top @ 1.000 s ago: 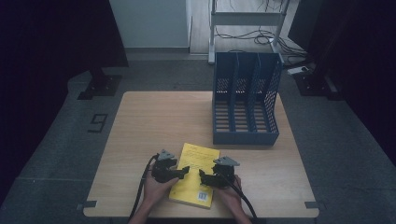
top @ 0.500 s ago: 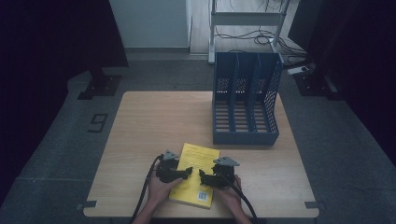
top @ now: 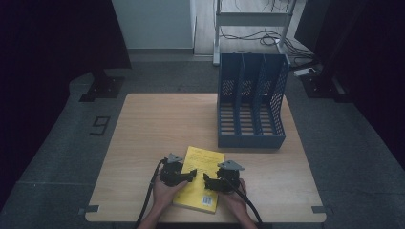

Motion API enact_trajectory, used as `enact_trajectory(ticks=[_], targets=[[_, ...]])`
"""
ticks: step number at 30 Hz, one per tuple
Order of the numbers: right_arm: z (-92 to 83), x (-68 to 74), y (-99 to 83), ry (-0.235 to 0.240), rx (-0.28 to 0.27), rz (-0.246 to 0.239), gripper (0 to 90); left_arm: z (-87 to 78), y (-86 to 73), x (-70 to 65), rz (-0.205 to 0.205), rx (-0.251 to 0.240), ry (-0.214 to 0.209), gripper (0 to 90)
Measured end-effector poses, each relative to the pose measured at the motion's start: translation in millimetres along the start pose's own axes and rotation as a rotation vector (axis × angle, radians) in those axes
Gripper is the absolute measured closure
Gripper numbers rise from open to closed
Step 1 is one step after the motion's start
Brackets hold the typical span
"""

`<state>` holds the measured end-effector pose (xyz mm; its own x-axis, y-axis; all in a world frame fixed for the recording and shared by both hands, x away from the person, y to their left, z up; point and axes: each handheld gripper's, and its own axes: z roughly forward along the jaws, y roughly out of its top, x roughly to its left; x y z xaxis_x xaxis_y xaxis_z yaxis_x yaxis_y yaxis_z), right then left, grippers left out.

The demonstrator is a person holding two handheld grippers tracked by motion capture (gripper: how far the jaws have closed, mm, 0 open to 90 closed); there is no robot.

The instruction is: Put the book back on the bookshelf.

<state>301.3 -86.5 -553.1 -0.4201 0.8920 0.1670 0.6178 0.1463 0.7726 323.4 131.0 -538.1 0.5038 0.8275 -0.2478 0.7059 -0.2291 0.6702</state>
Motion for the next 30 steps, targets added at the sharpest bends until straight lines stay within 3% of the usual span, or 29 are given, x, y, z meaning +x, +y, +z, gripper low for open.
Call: enact_trajectory(ticks=[13,21,30], targets=[[0.3,0.7,0.1,-0.004,-0.003,-0.006,14.0,-1.9,2.2,-3.6,-0.02,-0.003,0.032,39.5],[0.4,1.0,0.2,-0.005,-0.004,-0.005,13.9,-7.6,4.2,-4.6,-0.038,-0.026,0.02,40.3],[0.3,0.8,0.2,-0.004,-0.004,-0.002,13.9,-20.9,9.5,-17.8,-0.004,-0.08,0.01,40.3]])
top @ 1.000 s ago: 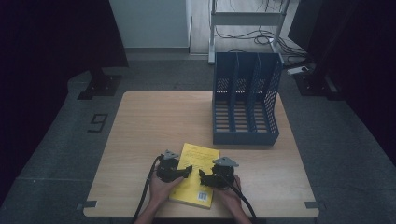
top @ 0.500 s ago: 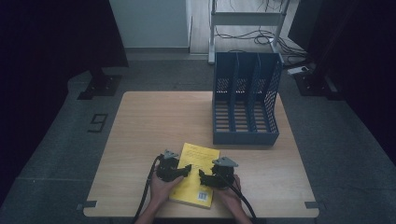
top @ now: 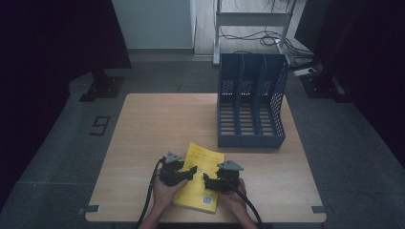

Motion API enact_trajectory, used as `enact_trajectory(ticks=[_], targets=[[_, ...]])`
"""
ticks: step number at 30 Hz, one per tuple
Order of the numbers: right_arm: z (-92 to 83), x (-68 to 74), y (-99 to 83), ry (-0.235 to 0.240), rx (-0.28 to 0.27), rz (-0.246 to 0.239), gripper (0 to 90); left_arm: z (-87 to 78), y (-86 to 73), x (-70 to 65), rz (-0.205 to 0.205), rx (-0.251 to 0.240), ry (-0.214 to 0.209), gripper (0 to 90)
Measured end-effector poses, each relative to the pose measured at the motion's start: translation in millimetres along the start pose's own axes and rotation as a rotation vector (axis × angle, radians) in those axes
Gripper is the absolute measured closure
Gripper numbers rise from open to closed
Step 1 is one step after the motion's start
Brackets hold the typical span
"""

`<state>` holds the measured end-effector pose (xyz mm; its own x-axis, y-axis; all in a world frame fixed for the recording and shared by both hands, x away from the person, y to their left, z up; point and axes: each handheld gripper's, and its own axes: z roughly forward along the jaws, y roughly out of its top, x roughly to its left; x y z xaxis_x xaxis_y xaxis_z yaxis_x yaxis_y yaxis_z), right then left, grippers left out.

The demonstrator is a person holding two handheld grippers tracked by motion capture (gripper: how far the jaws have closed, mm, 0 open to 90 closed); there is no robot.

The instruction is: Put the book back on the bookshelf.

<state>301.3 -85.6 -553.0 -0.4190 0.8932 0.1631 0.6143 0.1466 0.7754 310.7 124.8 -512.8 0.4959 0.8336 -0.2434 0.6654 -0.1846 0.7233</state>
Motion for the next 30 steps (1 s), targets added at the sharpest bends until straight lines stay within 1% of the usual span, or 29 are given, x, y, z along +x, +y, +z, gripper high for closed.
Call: enact_trajectory(ticks=[2,3,6,10,13,15,19,23,27,28,30], targets=[[-0.1,-0.1,0.0,0.001,0.0,0.001,13.9,-0.5,0.3,-1.4,0.006,-0.002,0.002,40.2],[-0.1,-0.2,-0.1,0.002,0.0,0.002,13.9,-0.8,0.8,-3.1,0.017,0.0,0.006,40.1],[-0.2,-0.6,-0.1,0.003,0.0,0.002,14.0,-0.6,0.3,0.0,-0.009,-0.003,-0.013,40.1],[-0.2,-0.6,-0.1,0.003,0.0,0.002,14.0,-0.8,-1.0,5.7,-0.056,-0.012,-0.051,40.1],[-0.2,-0.6,-0.1,0.003,0.0,0.002,13.9,-2.5,-0.5,7.5,-0.077,-0.018,-0.08,40.3],[-0.3,-0.8,-0.1,0.004,0.0,0.003,13.9,-4.1,-0.1,6.9,-0.084,-0.02,-0.102,40.3],[-0.5,-1.0,-0.1,0.005,0.001,0.005,13.9,-4.2,-0.1,6.9,-0.093,-0.018,-0.116,40.2],[-0.4,-1.1,-0.1,0.007,0.0,0.005,14.0,-3.8,-1.3,11.6,-0.117,-0.012,-0.149,40.4],[-0.5,-1.0,-0.1,0.005,0.001,0.004,14.0,-1.6,-3.7,17.0,-0.137,-0.003,-0.169,40.8],[-0.4,-0.9,-0.1,0.004,0.001,0.004,14.0,-1.0,-3.9,17.7,-0.139,0.002,-0.169,41.0],[-0.4,-1.0,-0.1,0.004,0.001,0.003,14.0,2.4,-5.0,19.7,-0.145,0.021,-0.182,41.2]])
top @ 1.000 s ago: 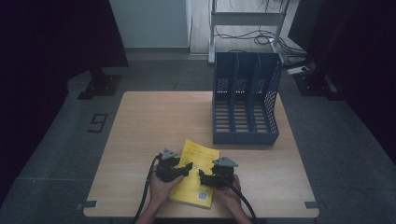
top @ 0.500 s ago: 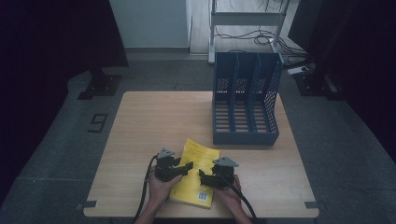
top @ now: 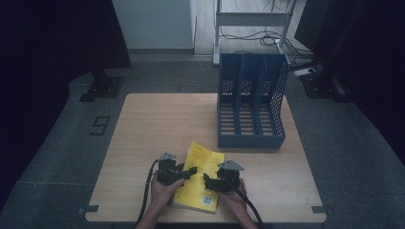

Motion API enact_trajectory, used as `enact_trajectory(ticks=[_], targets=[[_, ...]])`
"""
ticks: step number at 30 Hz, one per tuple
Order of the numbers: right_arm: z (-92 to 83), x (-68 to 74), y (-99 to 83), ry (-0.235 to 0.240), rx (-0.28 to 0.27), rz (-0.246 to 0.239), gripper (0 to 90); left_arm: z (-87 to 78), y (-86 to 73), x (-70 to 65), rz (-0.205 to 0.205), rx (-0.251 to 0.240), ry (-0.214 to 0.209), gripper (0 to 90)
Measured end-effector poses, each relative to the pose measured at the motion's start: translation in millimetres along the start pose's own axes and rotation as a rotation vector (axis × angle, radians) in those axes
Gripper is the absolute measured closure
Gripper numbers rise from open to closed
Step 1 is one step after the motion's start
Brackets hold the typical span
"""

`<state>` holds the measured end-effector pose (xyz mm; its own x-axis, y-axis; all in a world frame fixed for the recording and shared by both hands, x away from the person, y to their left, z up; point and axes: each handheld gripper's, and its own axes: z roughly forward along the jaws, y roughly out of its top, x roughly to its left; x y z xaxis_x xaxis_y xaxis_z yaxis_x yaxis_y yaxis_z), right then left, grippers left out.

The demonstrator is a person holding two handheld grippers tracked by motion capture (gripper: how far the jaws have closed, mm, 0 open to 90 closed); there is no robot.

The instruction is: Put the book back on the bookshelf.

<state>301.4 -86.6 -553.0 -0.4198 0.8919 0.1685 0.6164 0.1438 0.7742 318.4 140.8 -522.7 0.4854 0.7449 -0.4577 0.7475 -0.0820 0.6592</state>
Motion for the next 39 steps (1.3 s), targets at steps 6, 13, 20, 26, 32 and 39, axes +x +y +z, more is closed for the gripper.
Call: enact_trajectory(ticks=[6,13,20,26,32,39], targets=[[0.1,0.1,0.0,-0.001,0.0,0.0,14.0,7.4,-0.1,7.9,-0.005,0.042,-0.008,43.1],[0.0,-0.1,0.0,0.001,0.0,0.0,14.1,11.7,0.6,9.5,0.032,0.065,0.034,44.7],[0.0,-0.3,0.0,0.003,0.0,0.002,14.2,16.9,4.4,14.6,0.017,0.07,0.034,45.7],[0.1,-0.5,0.0,0.005,-0.001,0.001,14.2,16.0,6.2,13.2,0.03,0.065,0.054,53.2],[0.0,-0.6,0.0,0.005,-0.001,0.001,14.2,14.9,7.9,11.1,0.043,0.073,0.058,55.3],[0.0,-0.5,0.1,0.005,-0.001,0.001,14.2,10.6,9.4,12.5,0.046,0.054,0.032,64.8]])
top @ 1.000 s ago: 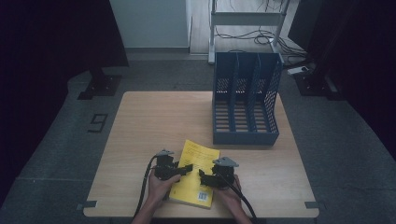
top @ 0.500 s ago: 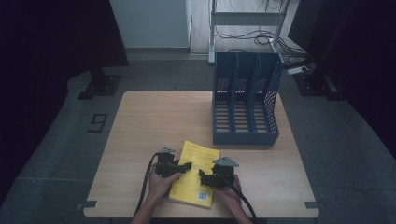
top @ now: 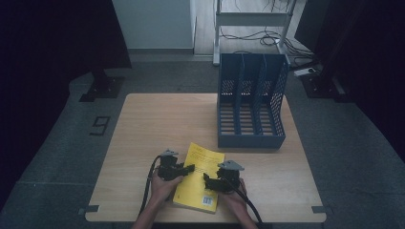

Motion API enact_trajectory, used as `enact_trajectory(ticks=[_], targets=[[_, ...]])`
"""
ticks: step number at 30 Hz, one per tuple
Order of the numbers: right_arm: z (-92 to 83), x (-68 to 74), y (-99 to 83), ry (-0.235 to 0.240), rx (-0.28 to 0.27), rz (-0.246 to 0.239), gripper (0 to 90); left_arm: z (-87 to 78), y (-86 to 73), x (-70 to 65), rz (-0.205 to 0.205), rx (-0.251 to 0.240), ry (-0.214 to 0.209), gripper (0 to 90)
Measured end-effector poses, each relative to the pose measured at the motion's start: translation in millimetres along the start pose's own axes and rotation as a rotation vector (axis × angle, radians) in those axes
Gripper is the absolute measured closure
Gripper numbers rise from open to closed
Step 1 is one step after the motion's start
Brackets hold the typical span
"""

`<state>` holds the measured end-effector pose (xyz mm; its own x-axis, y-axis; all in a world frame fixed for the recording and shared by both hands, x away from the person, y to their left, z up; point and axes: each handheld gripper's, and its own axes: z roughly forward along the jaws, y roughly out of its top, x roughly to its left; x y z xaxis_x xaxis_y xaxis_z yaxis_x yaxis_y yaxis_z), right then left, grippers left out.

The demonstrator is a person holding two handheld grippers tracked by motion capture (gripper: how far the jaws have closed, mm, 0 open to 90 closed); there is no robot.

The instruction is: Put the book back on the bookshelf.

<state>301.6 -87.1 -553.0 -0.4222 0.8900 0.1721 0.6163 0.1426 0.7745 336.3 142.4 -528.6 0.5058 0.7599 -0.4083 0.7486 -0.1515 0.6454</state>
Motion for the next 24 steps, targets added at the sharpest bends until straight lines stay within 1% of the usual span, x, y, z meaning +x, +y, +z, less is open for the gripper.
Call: enact_trajectory(ticks=[2,3,4,8,10,13,14,15,18,22,24], targets=[[-0.1,-0.3,0.0,0.002,-0.001,0.001,14.1,-2.6,0.1,-2.5,0.009,-0.019,-0.005,68.4],[-0.1,-0.3,0.0,0.002,-0.001,0.001,14.1,-2.6,0.1,-2.5,0.009,-0.019,-0.005,69.8],[-0.1,-0.5,0.0,0.003,-0.002,0.003,14.1,-4.3,0.0,-4.4,0.011,-0.035,-0.012,71.3],[-0.3,-1.1,-0.1,0.008,-0.004,0.009,14.1,-5.7,-0.3,-8.0,0.02,-0.053,-0.011,73.2],[-0.4,-1.2,-0.1,0.008,-0.004,0.011,14.1,-5.7,-0.1,-8.6,0.018,-0.057,-0.01,73.5],[-0.5,-1.3,-0.1,0.008,-0.005,0.013,14.0,-5.0,0.1,-8.4,0.008,-0.062,-0.014,73.0],[-0.6,-1.4,-0.1,0.007,-0.005,0.016,14.0,-3.4,0.7,-6.5,-0.007,-0.054,-0.029,71.9],[-0.7,-1.8,-0.2,0.008,-0.006,0.016,14.0,-2.6,0.9,-5.0,-0.015,-0.047,-0.035,70.3],[-0.8,-1.9,-0.3,0.008,-0.007,0.018,14.0,-0.4,0.7,-2.8,-0.025,-0.036,-0.033,67.2],[-0.7,-1.7,-0.3,0.006,-0.006,0.016,14.0,2.0,0.4,-4.3,-0.036,-0.037,-0.03,66.1],[-0.8,-1.8,-0.3,0.007,-0.007,0.017,14.0,1.3,0.9,-3.7,-0.053,-0.04,-0.059,65.7]])
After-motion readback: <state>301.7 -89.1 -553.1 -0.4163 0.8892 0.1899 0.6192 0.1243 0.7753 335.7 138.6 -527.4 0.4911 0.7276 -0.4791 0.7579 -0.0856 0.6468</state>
